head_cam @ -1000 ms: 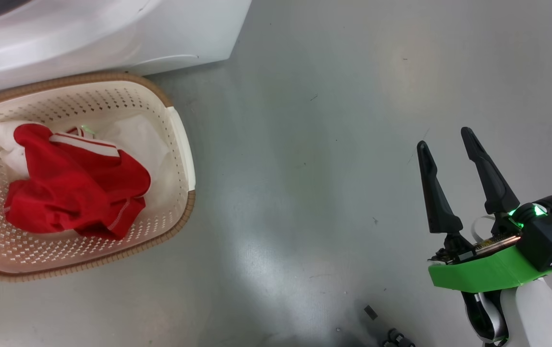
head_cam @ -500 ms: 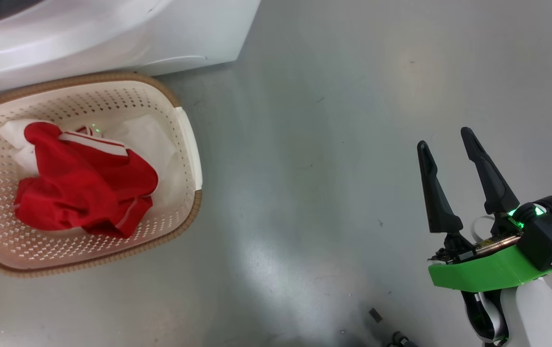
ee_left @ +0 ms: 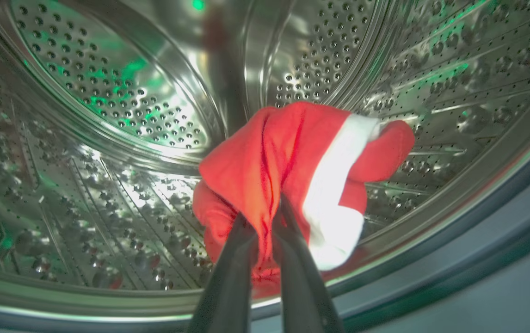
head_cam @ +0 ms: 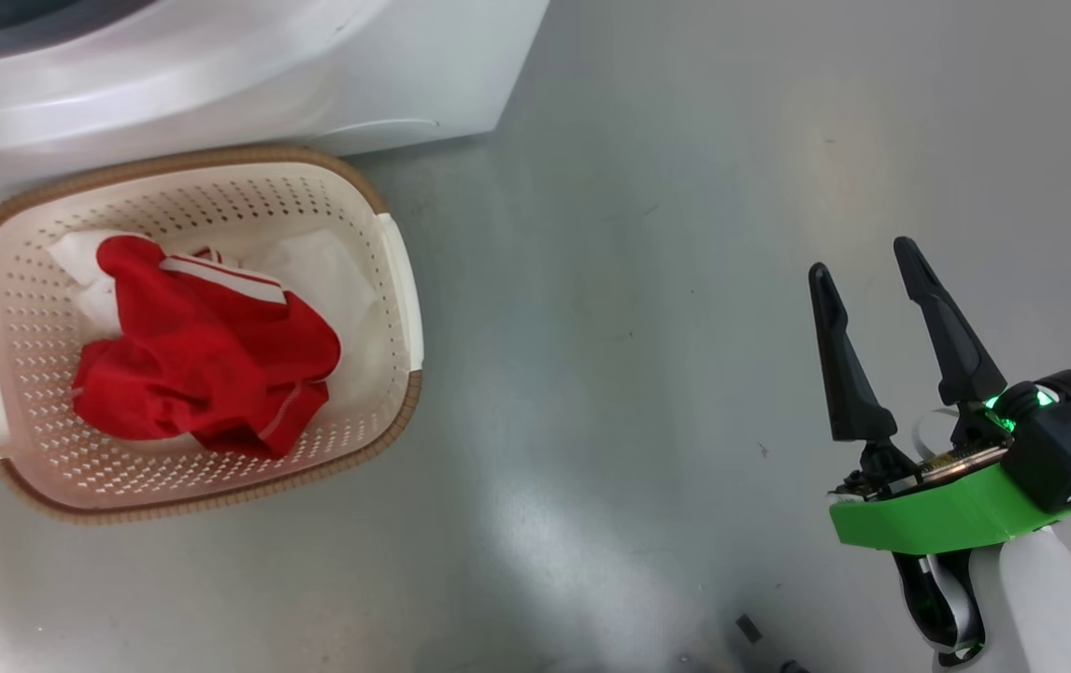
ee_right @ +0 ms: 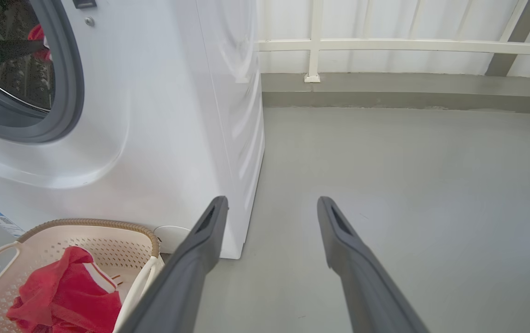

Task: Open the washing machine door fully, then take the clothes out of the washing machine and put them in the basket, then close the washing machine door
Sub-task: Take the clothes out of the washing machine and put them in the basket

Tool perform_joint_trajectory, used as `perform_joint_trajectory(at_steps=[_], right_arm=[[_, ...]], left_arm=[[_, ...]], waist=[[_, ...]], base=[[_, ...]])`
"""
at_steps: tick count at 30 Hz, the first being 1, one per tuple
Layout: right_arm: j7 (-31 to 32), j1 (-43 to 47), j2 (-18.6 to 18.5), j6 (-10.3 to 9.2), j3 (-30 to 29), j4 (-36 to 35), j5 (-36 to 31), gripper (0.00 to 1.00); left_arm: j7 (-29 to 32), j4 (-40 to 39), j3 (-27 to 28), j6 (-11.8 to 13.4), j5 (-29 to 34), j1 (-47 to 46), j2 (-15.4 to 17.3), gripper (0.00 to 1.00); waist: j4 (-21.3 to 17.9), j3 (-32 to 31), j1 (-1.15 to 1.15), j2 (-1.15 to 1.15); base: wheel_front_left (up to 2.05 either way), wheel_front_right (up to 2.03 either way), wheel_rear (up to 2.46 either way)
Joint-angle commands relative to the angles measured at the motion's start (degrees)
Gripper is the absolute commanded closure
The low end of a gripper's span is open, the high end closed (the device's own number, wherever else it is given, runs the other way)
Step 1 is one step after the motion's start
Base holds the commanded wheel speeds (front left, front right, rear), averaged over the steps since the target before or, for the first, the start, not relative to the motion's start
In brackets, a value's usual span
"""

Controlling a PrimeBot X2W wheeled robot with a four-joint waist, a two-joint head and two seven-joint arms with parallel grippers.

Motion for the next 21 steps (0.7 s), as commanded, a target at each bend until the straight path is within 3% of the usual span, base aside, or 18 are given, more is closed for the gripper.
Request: perform_joint_trajectory(at_steps=[1,12,21], right_arm=[[-0.37,0.16,-0.46,0.28,1.33,-1.01,0.63,0.0],[-0.37,-1.24,-0.46,0.28,1.18,0.25,1.02,0.0],[-0.37,-1.22,-0.46,0.28,0.87,1.18,0.88,0.0]], left_arm=[[-0.57,-2.15,0.26,-0.31,0.56,1.19,2.74,1.0],[-0.69,-18.27,4.47,1.49,1.58,13.34,3.52,1.0],[-0.69,-26.65,7.31,2.29,2.56,22.93,3.05,1.0]], waist=[[0.5,-0.58,0.0,0.0],[1.42,-3.93,0.0,0.0],[2.13,-7.35,0.0,0.0]], base=[[0.0,0.0,0.0],[0.0,0.0,0.0],[0.0,0.0,0.0]])
